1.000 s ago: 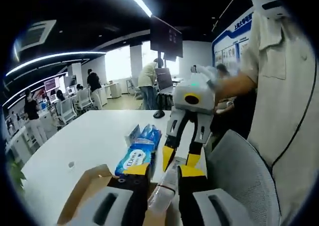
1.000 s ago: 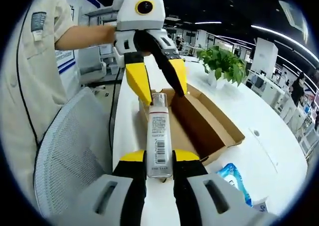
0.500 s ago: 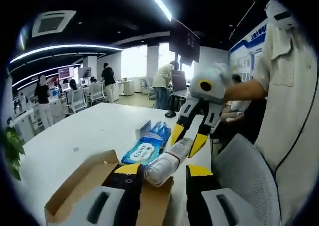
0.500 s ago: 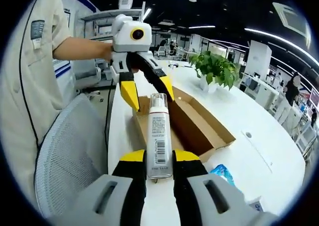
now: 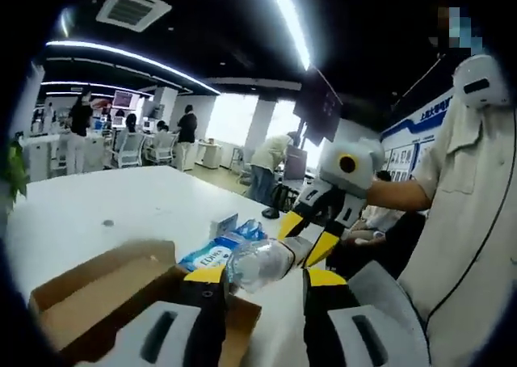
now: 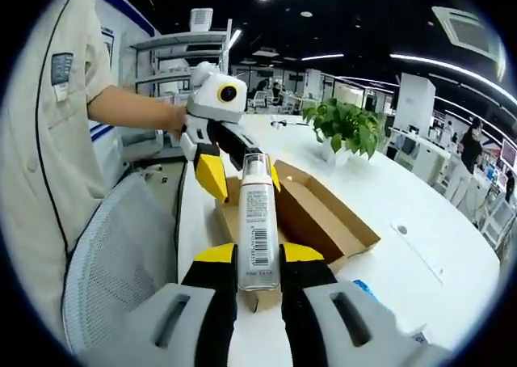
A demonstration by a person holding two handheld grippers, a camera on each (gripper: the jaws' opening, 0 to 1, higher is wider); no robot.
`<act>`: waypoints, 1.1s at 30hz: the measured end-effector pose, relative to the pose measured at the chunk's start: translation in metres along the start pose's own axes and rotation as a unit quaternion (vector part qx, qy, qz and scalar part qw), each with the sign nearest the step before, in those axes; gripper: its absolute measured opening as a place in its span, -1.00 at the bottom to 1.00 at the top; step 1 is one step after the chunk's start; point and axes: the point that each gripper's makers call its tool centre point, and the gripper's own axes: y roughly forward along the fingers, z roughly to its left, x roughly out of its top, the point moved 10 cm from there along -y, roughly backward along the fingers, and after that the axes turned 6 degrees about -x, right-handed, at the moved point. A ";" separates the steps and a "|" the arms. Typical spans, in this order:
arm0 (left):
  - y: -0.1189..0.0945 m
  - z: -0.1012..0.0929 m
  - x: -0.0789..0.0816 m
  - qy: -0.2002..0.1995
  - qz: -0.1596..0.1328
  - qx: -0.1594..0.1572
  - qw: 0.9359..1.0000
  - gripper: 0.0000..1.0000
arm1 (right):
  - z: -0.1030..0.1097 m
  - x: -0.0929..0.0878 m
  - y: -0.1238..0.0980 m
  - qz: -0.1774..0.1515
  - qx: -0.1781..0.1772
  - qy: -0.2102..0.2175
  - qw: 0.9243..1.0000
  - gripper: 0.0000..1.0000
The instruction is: Operate the shoe box by opening the lid, removing the specified soft item, and placing it in the target area until the item is outside and the box remains undamaged.
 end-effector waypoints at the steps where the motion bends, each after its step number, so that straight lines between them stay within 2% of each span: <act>1: 0.001 -0.001 0.001 -0.003 -0.014 -0.004 1.000 -0.28 | 0.000 0.001 0.001 -0.005 0.000 0.004 1.000 -0.68; 4: 0.004 -0.004 0.004 -0.018 -0.043 -0.015 0.999 -0.29 | 0.002 0.004 0.003 -0.017 0.005 0.014 1.000 -0.67; 7: 0.006 -0.004 0.007 -0.023 -0.059 -0.018 0.998 -0.33 | 0.003 0.006 0.006 -0.025 0.007 0.022 0.999 -0.67; 14: 0.012 -0.008 0.016 -0.017 -0.072 -0.027 0.997 -0.45 | 0.004 0.004 0.011 -0.029 0.013 0.046 0.998 -0.67; 17: 0.015 -0.010 0.018 -0.012 -0.068 -0.035 0.997 -0.47 | 0.006 0.002 0.012 -0.033 0.020 0.070 0.997 -0.67; 21: 0.020 -0.015 0.023 -0.017 -0.080 -0.049 0.995 -0.50 | 0.010 0.000 0.014 -0.053 0.038 0.124 0.990 -0.67; 28: 0.028 -0.018 0.025 -0.001 -0.057 -0.070 0.996 -0.52 | 0.015 -0.005 0.017 -0.058 0.051 0.140 0.987 -0.66; 31: 0.030 -0.020 0.025 0.012 -0.019 -0.073 0.997 -0.54 | 0.018 -0.008 0.019 -0.045 0.058 0.128 0.989 -0.66; 33: 0.033 -0.021 0.025 0.017 0.004 -0.064 0.998 -0.54 | 0.018 -0.011 0.021 -0.035 0.058 0.124 0.990 -0.65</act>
